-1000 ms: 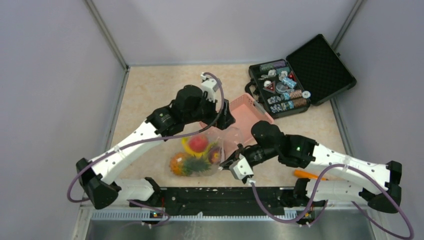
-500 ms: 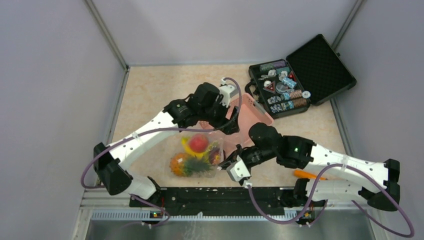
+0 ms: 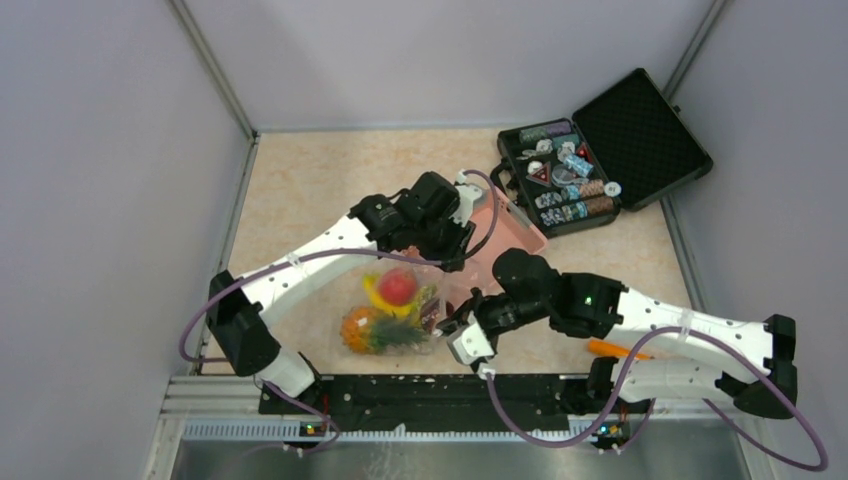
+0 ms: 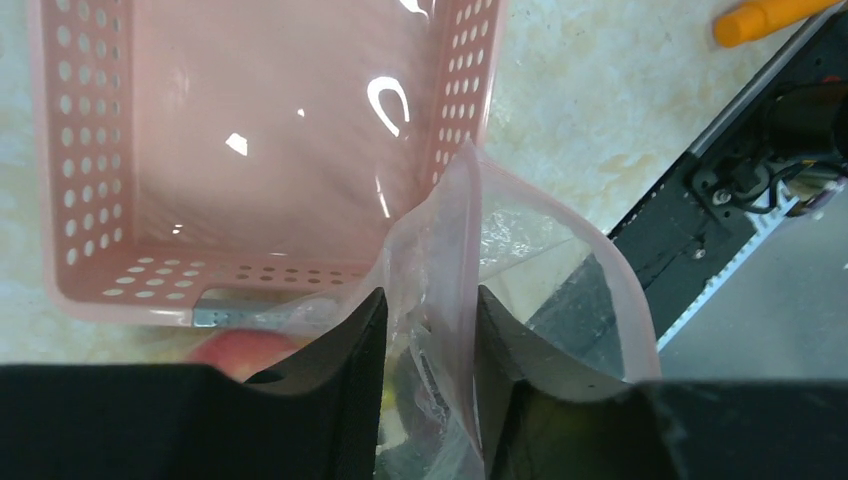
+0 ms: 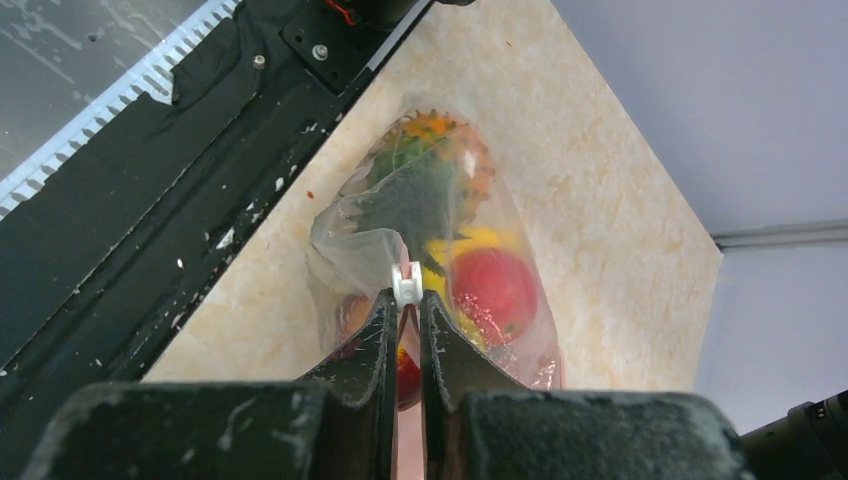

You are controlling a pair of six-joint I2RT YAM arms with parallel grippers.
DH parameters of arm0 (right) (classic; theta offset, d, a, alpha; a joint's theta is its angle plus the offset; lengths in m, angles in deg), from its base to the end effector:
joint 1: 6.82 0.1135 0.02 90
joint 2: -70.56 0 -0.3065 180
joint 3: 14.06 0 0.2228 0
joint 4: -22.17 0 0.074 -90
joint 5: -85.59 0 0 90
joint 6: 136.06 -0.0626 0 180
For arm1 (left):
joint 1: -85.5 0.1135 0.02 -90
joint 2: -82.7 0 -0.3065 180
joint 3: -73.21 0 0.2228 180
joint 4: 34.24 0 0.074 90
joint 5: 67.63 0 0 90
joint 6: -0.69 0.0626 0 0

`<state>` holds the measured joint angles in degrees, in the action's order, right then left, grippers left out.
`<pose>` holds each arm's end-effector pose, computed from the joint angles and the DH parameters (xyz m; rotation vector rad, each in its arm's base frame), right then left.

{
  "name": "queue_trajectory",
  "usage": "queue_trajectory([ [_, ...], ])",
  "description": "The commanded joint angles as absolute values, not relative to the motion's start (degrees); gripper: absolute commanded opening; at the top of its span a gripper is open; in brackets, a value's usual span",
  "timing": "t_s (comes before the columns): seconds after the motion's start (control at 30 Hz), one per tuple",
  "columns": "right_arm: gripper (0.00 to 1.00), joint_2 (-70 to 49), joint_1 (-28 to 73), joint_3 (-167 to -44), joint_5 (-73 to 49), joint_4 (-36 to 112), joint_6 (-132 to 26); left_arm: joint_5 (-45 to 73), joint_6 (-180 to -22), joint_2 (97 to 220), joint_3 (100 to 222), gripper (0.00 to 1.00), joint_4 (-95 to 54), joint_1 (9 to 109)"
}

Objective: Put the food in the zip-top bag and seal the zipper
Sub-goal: Adjust the zipper food storage bag at the center of the board.

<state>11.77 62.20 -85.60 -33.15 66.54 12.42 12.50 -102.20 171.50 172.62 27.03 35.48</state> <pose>0.0393 0.1865 0.3572 -2.0073 0.6563 0.6406 0.1965 -0.2510 0.3560 0.8908 2.4040 -0.6667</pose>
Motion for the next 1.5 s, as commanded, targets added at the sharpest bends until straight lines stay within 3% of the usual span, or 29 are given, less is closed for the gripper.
queue_trajectory([
  [0.0,0.0,12.33,63.54,-87.74,-32.04,64.71,13.02,14.58,-100.36,172.92,176.49,0.31,30.81,35.48],
  [0.13,0.0,12.53,63.79,-87.13,-29.71,63.47,12.58,11.14,-99.88,172.83,177.0,0.18,31.06,35.42],
  [0.2,0.0,12.97,63.82,-86.3,-28.94,62.07,11.98,11.59,-100.16,171.75,176.09,0.01,29.31,35.4],
  [0.3,0.02,14.81,63.83,-83.04,-28.27,56.97,9.04,15.16,-101.04,169.08,174.49,0.0,26.49,35.48],
  [0.43,0.42,18.29,63.85,-77.22,-27.58,45.91,0.08,24.78,-103.07,164.46,173.2,0.0,22.77,35.84],
  [0.57,0.61,20.9,63.83,-73.02,-27.08,34.04,-12.97,29.03,-104.07,159.68,172.26,0.0,18.13,38.75],
  [0.67,0.69,22.08,63.88,-72.03,-17.69,26.75,-28.66,32.79,-105.65,155.66,171.21,0.0,15.42,42.2],
  [0.87,0.7,22.98,63.89,-73.9,2.9,23.77,-54.57,37.3,-108.28,149.23,168.01,0.0,10.95,47.1],
  [1.07,0.7,16.18,64.53,-78.27,11.88,29.15,-58.76,41.83,-114.39,145.26,163.87,0.0,8.87,47.37],
  [1.23,0.66,9.42,76.42,-77.29,36.92,20.14,-58.34,44.57,-116.68,141.86,160.56,0.0,8.1,47.38],
  [1.33,0.65,7.97,77.13,-74.9,39.82,16.27,-62.73,44.67,-115.84,140.75,161.0,0.0,9.57,47.47],
  [1.47,0.61,8.09,72.49,-74.74,34.55,22.75,-72.86,46.82,-114.97,138.93,160.93,0.0,11.78,47.57],
])
